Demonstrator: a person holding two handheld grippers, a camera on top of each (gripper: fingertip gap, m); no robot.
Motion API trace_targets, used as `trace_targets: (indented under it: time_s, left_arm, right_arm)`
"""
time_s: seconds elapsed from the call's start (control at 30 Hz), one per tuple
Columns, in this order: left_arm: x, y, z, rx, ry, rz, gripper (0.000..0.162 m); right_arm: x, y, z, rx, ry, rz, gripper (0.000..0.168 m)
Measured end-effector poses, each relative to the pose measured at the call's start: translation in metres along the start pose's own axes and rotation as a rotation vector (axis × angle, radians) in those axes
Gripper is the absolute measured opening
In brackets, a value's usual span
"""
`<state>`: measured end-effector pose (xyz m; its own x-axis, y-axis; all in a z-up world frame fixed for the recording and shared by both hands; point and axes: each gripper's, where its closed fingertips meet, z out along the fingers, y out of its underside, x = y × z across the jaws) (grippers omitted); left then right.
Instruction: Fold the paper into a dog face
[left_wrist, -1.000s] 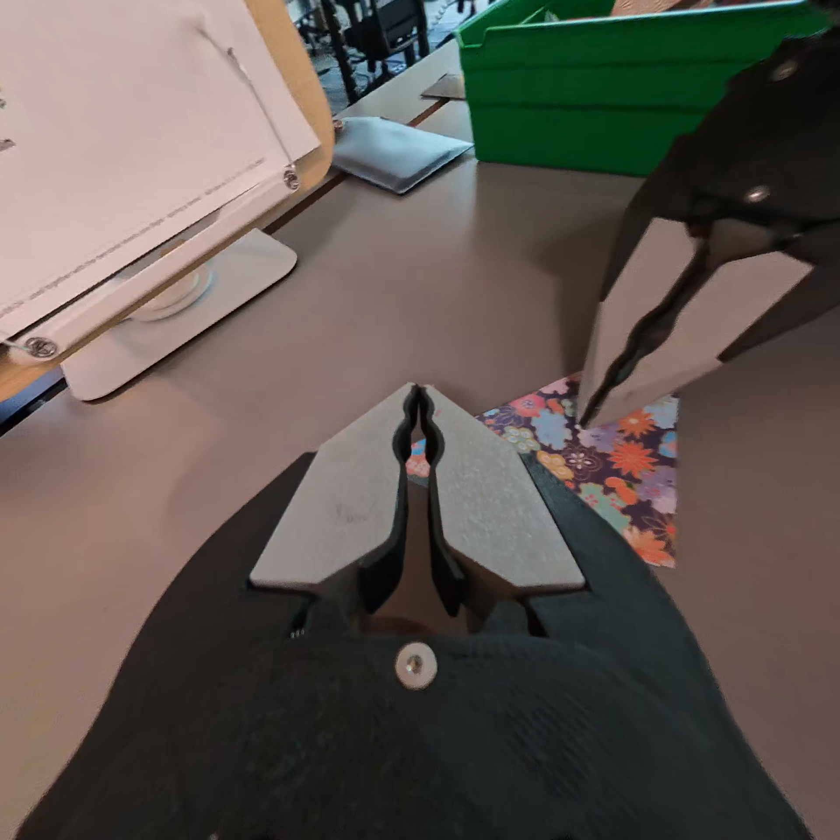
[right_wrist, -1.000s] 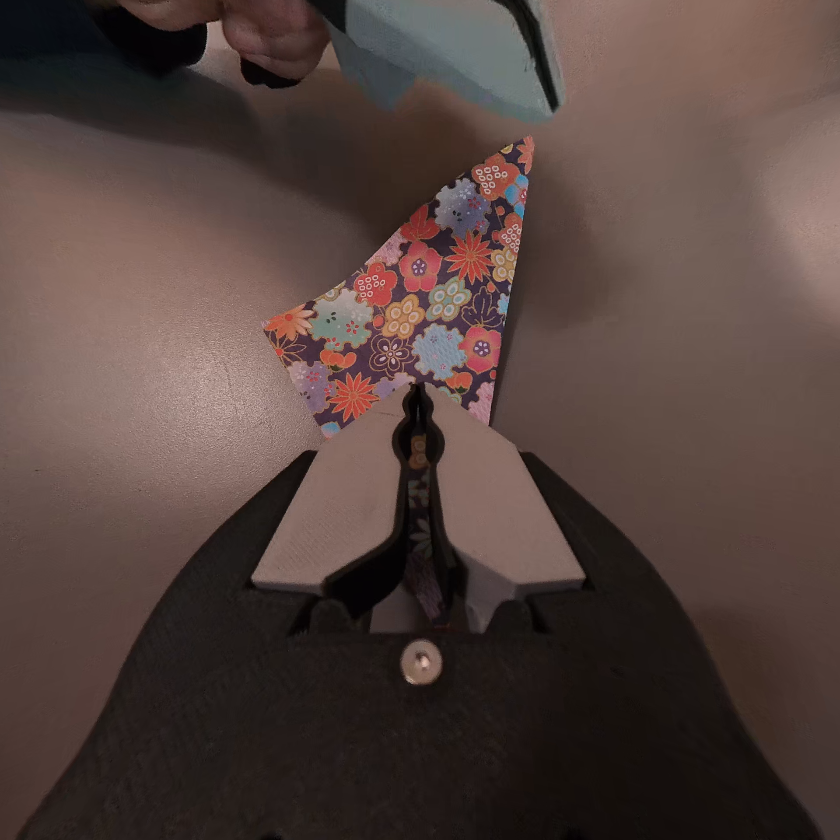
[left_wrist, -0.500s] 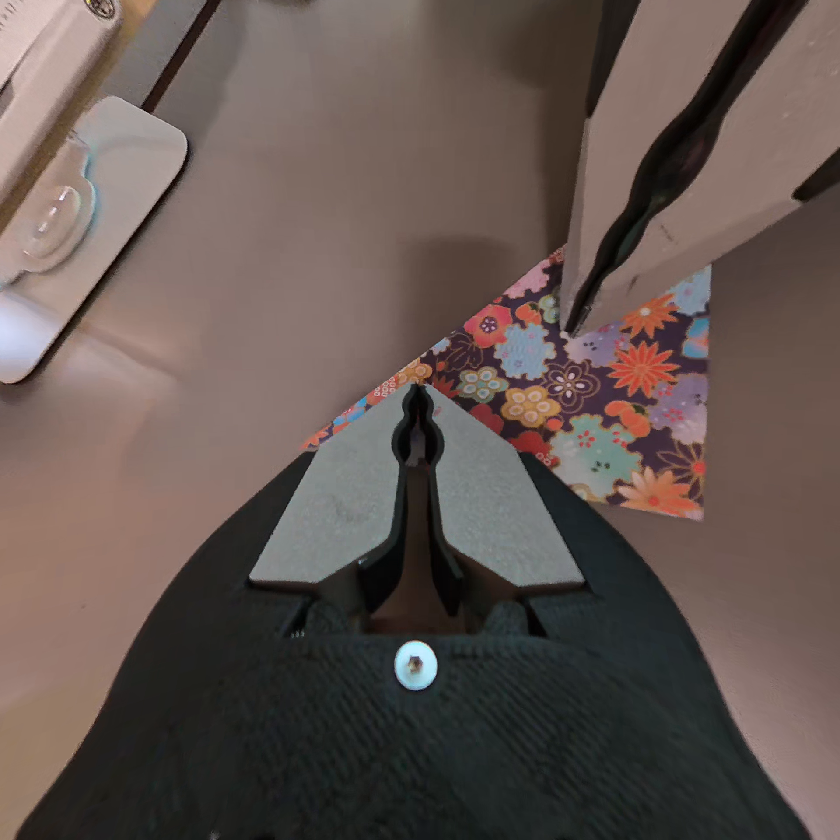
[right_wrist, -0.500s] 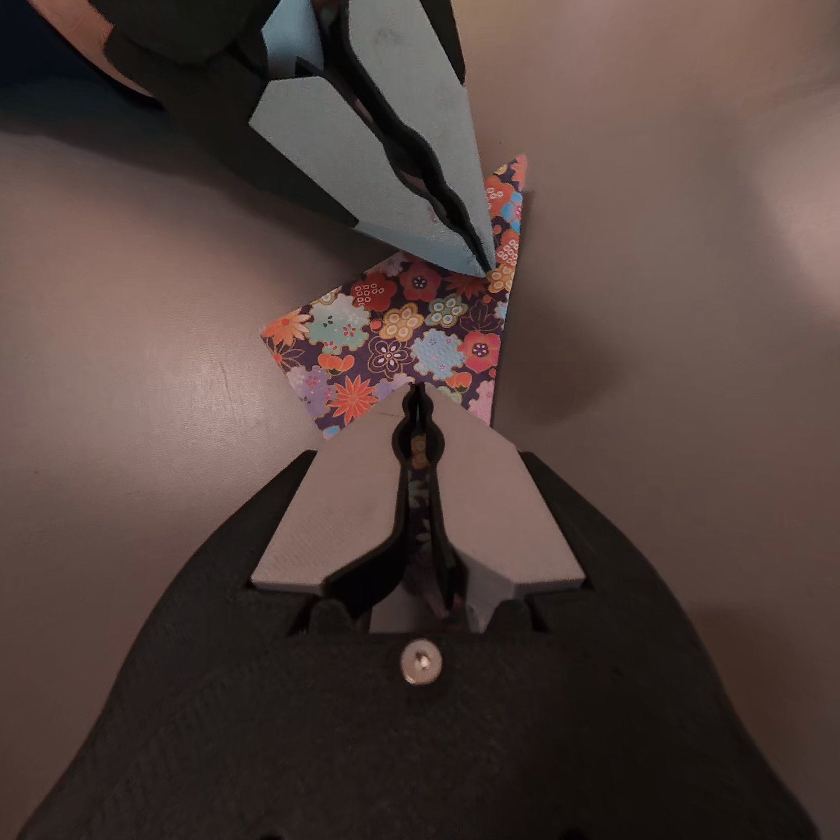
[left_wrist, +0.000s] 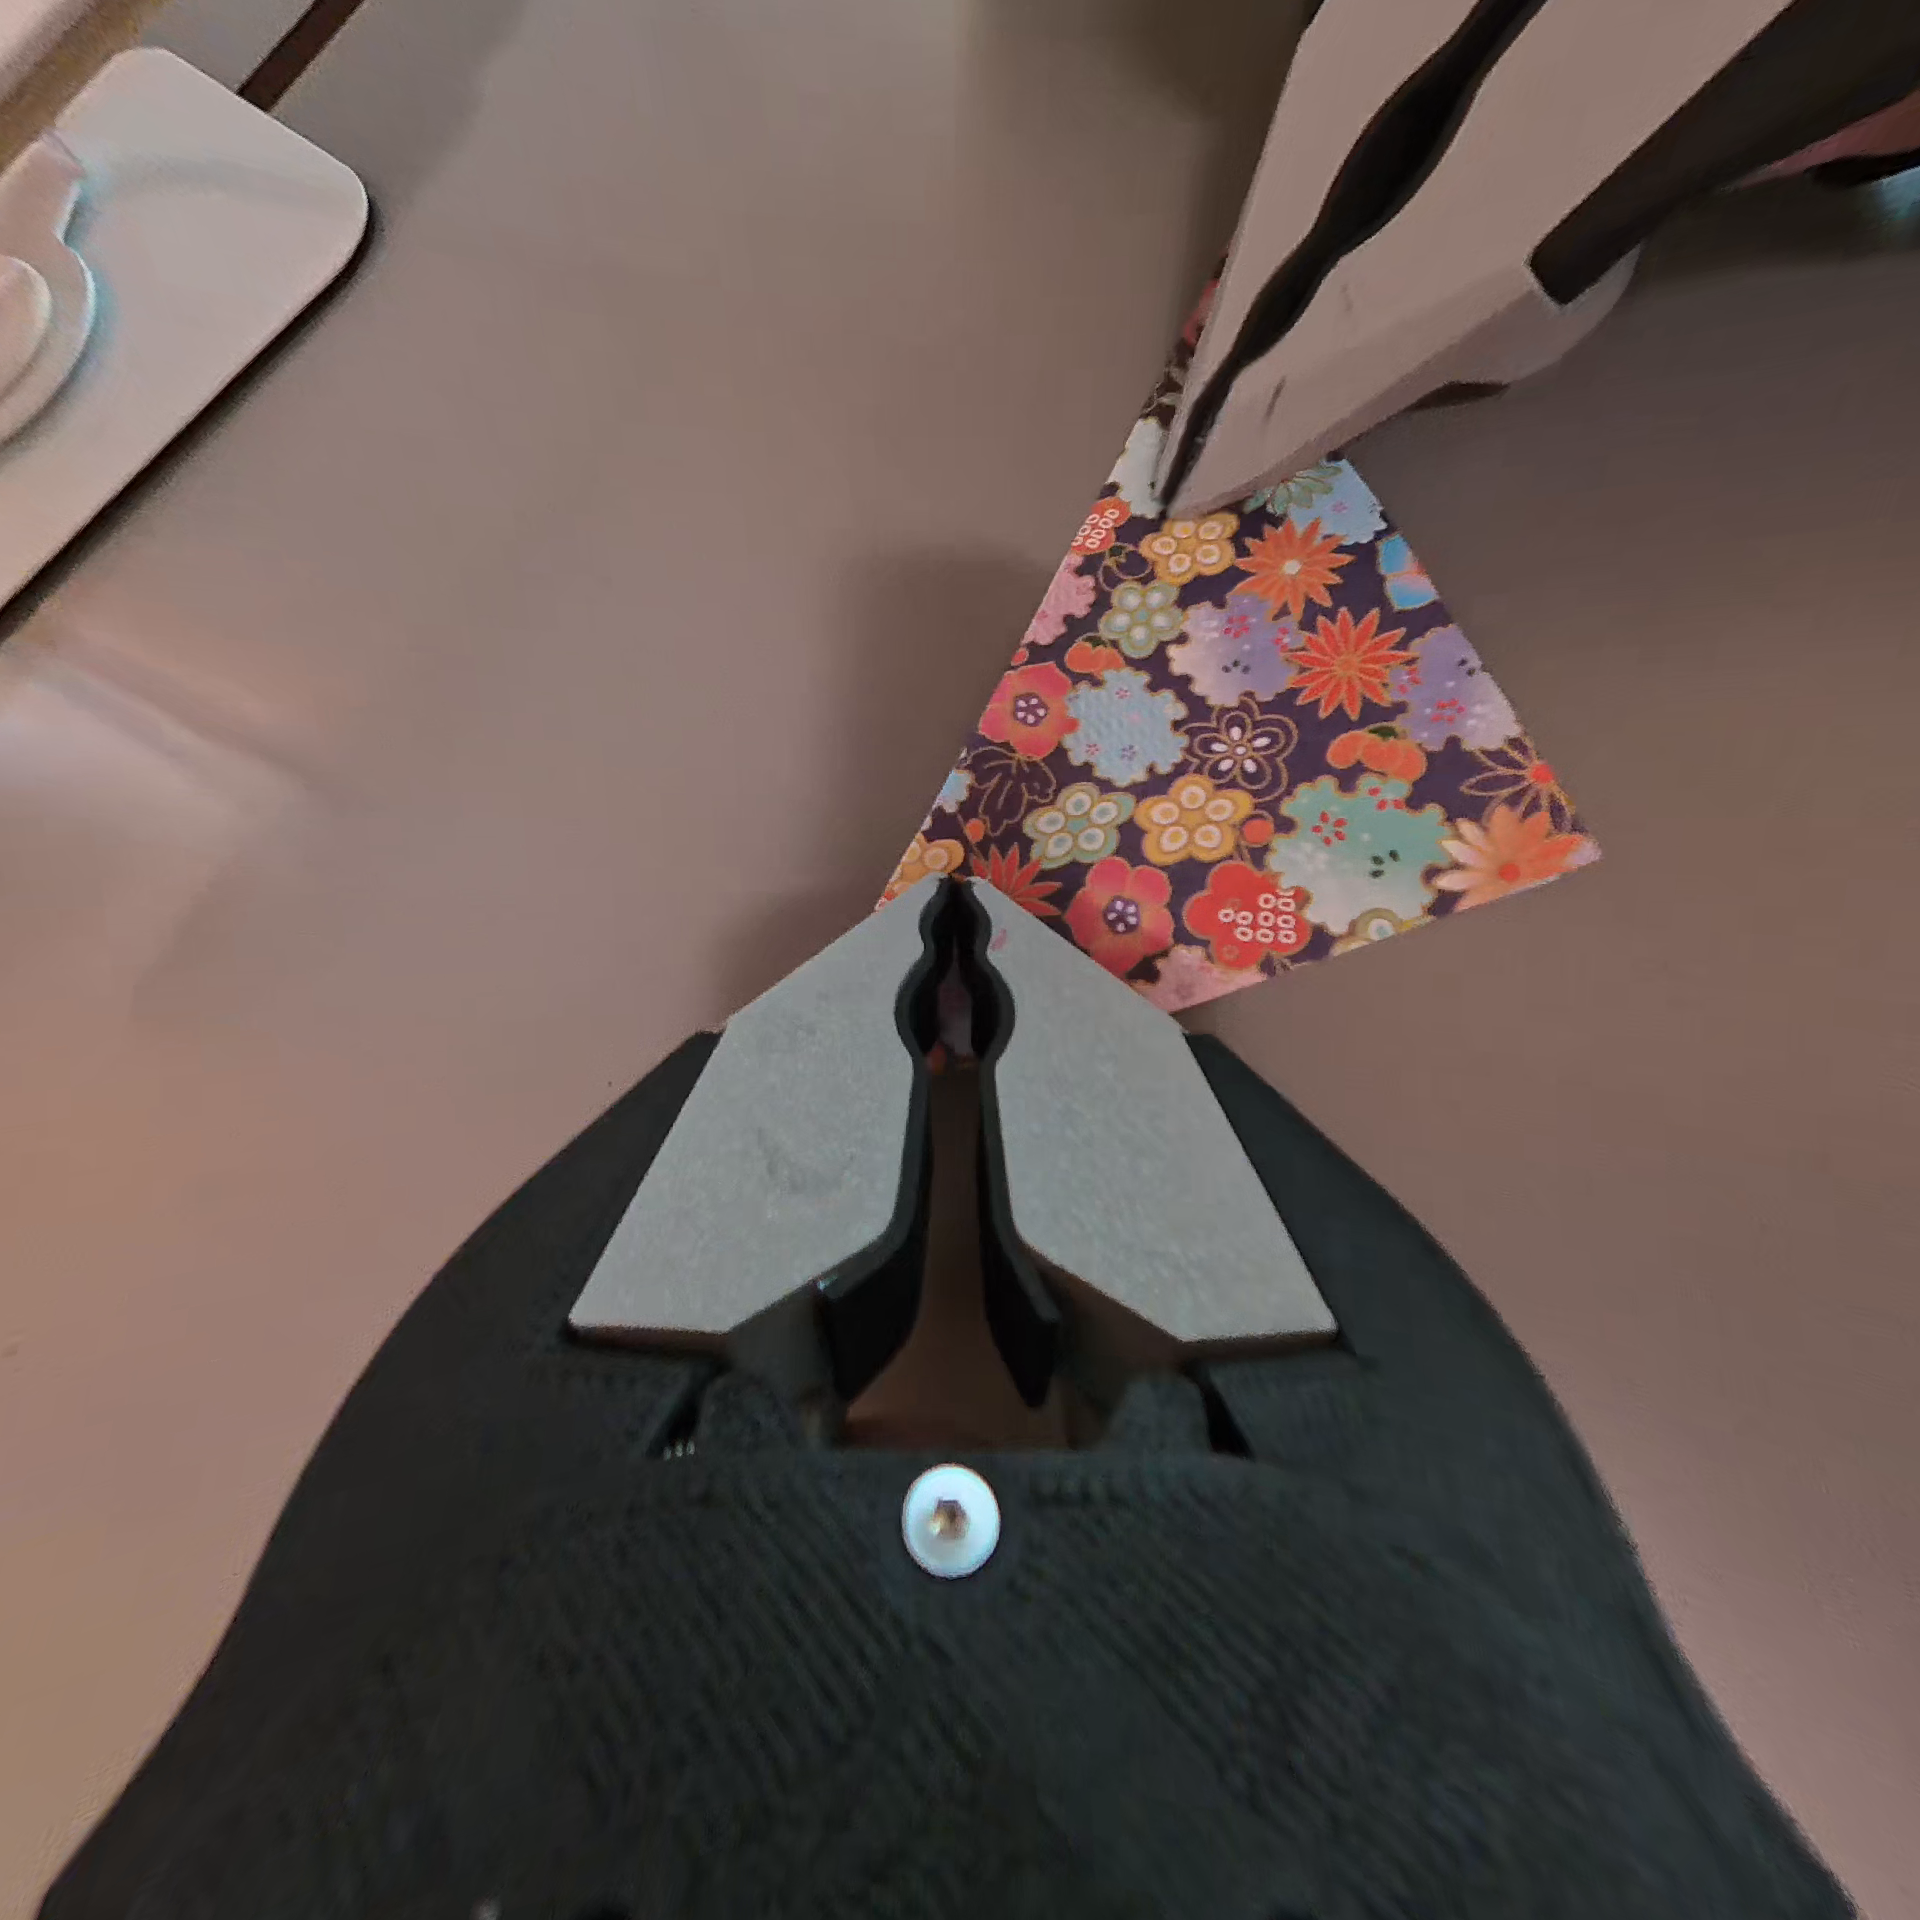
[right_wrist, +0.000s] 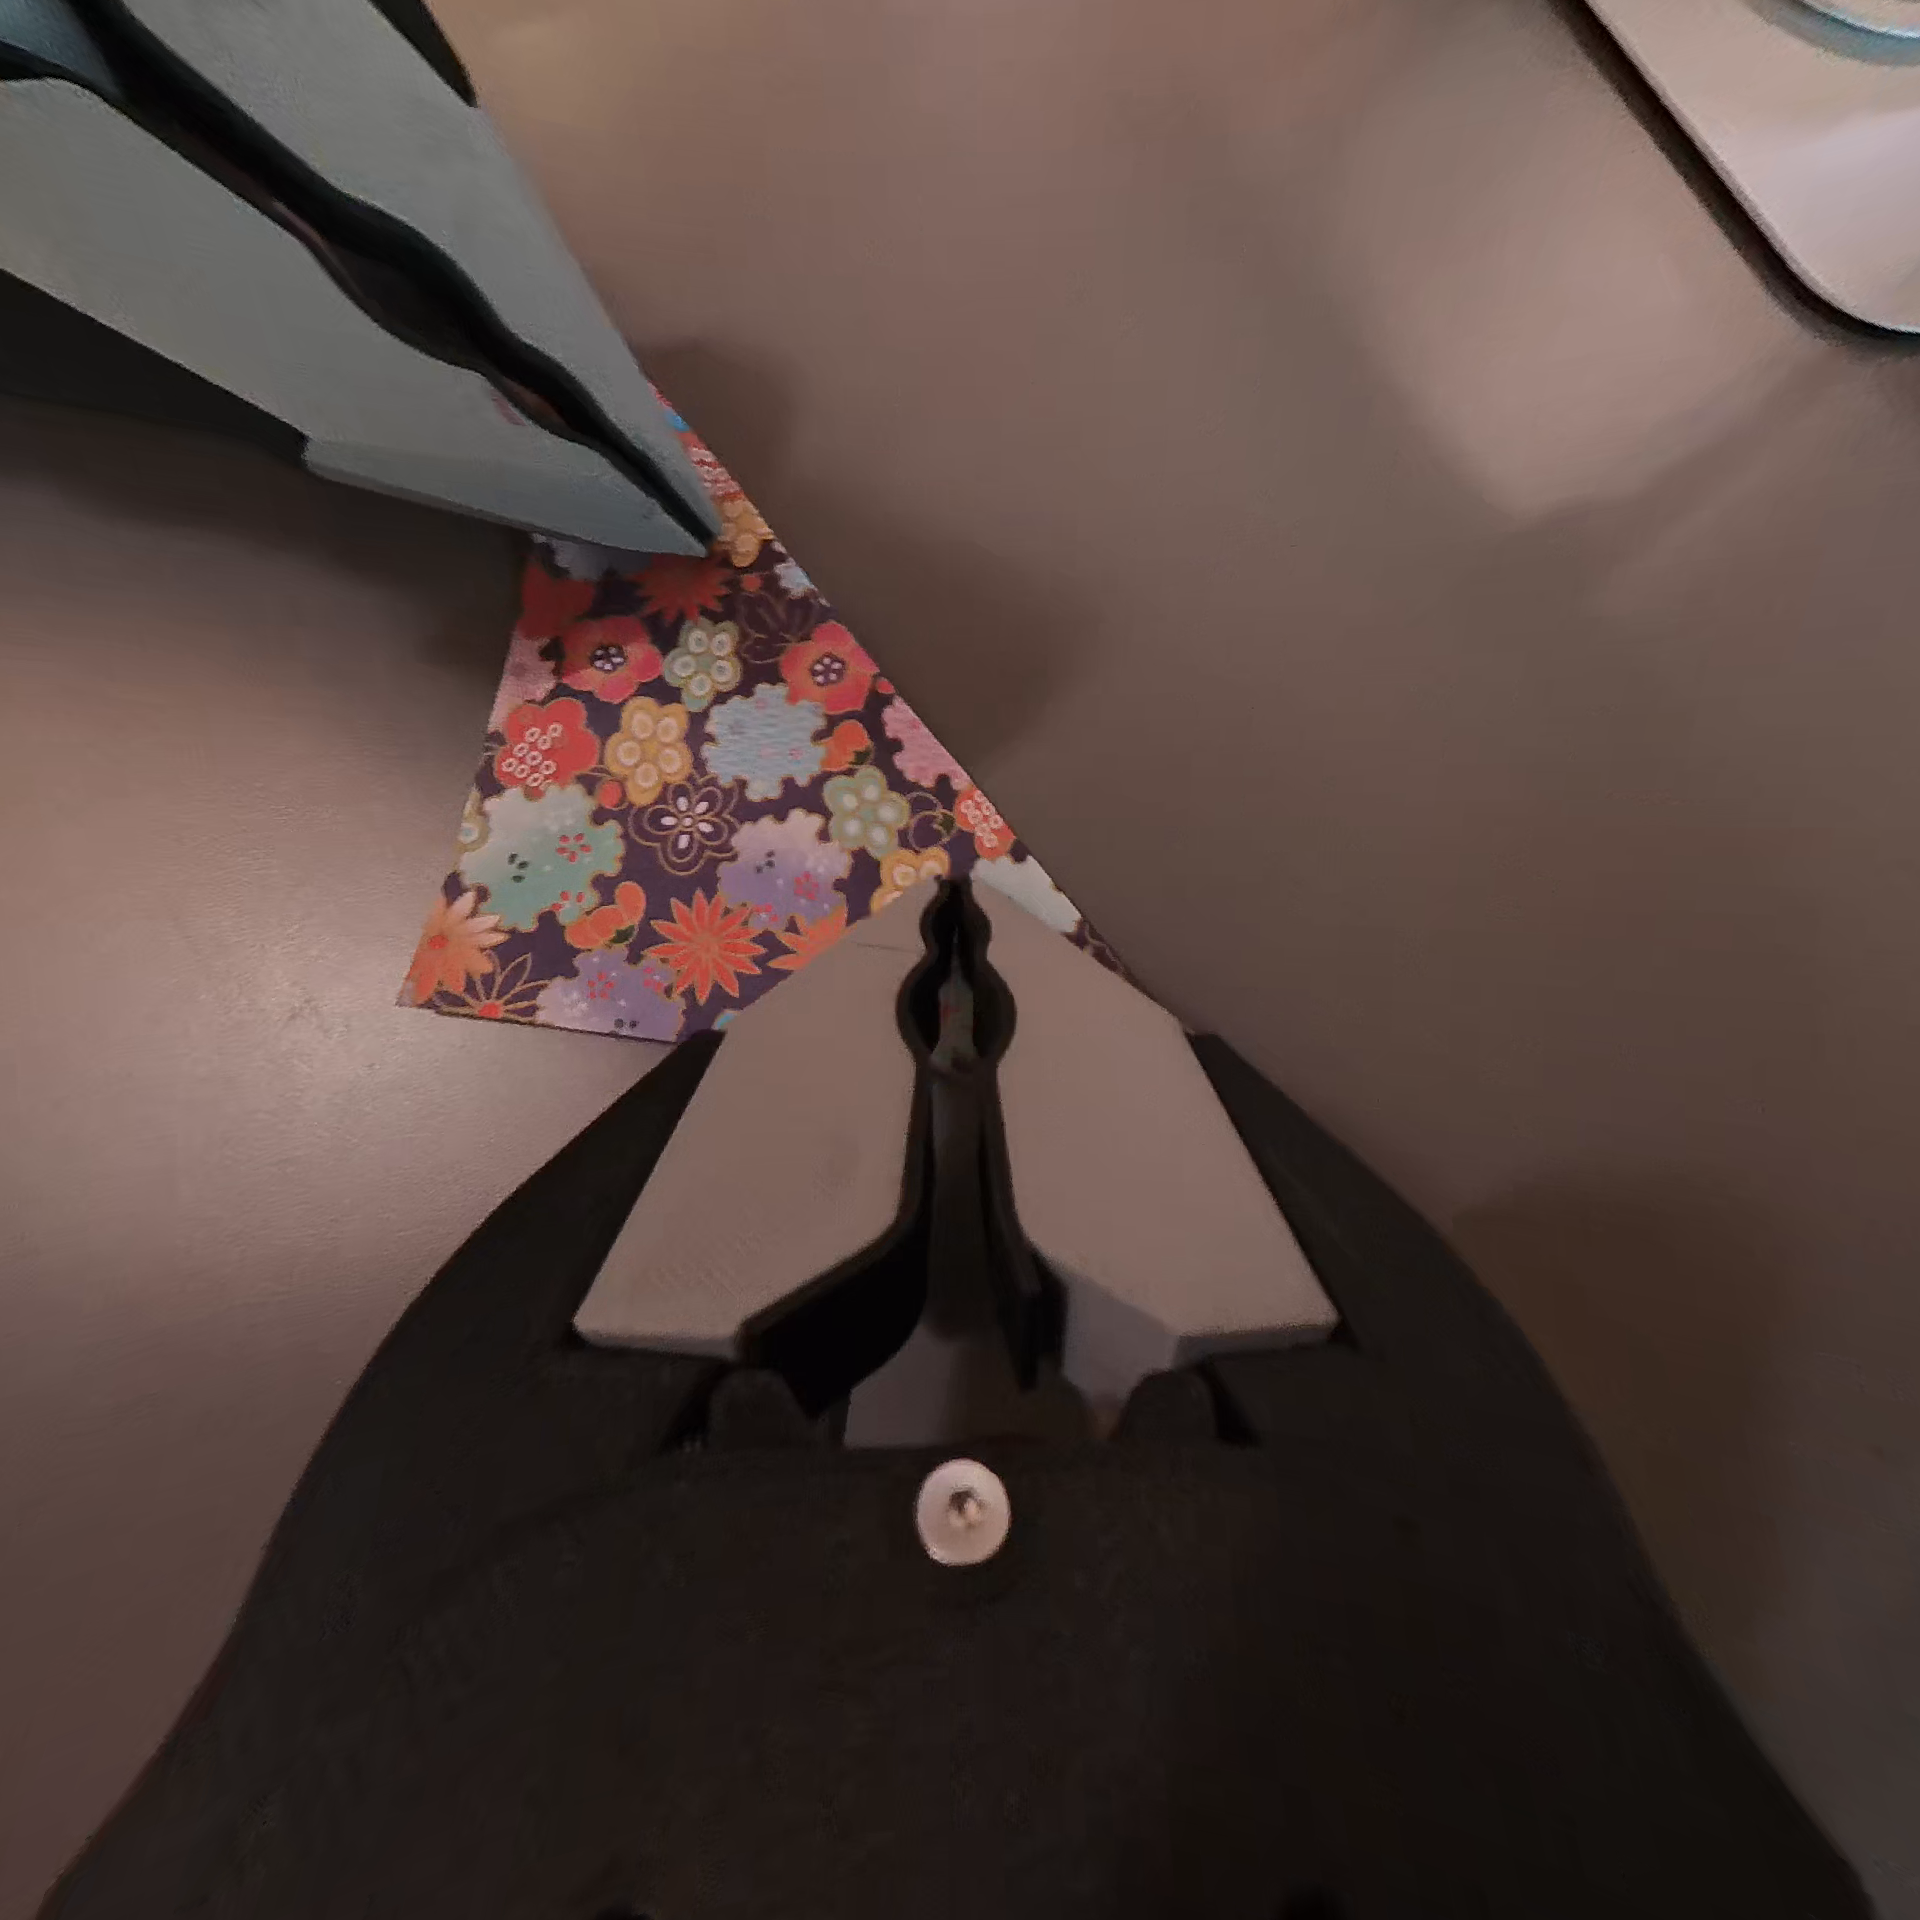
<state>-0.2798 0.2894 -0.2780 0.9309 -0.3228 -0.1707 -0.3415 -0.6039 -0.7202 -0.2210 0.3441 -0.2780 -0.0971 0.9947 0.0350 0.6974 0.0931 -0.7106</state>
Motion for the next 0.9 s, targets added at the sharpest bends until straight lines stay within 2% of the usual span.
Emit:
trace_targets:
  time_s: [0.17, 0.23, 0.3, 0.33, 0.37, 0.4, 0.5, 0.7, 0.9]
  left_arm:
    - [-0.002, 0.001, -0.001, -0.001, -0.001, -0.027, 0.000]
    - [-0.003, 0.002, -0.001, -0.003, -0.012, -0.028, 0.000]
    - [-0.003, 0.002, -0.001, -0.004, -0.024, -0.023, 0.000]
    - [-0.004, 0.002, -0.001, -0.005, -0.032, -0.019, 0.000]
    - [-0.004, 0.002, -0.001, -0.006, -0.038, -0.013, 0.000]
    - [-0.004, 0.002, -0.001, -0.006, -0.042, -0.008, 0.000]
    - [-0.004, 0.002, -0.001, -0.006, -0.041, -0.009, 0.000]
    - [-0.004, 0.002, -0.001, -0.006, -0.042, -0.009, 0.000]
    - [-0.004, 0.002, -0.001, -0.006, -0.045, -0.006, 0.000]
  right_arm:
    - [0.019, 0.005, -0.009, -0.015, 0.065, 0.055, 0.000]
    - [0.035, 0.006, -0.021, 0.015, 0.098, 0.137, 0.000]
    - [0.042, 0.003, -0.033, 0.080, 0.046, 0.262, 0.000]
    - [0.043, 0.003, -0.037, 0.106, 0.004, 0.331, 0.014]
    - [0.044, 0.003, -0.040, 0.123, -0.043, 0.397, 0.035]
    - [0.042, 0.003, -0.042, 0.139, -0.093, 0.444, 0.040]
    - [0.044, 0.002, -0.044, 0.169, -0.136, 0.491, 0.040]
    - [0.037, 0.014, -0.028, 0.082, -0.142, 0.496, 0.040]
    - [0.031, 0.009, -0.023, 0.122, -0.229, 0.568, 0.030]
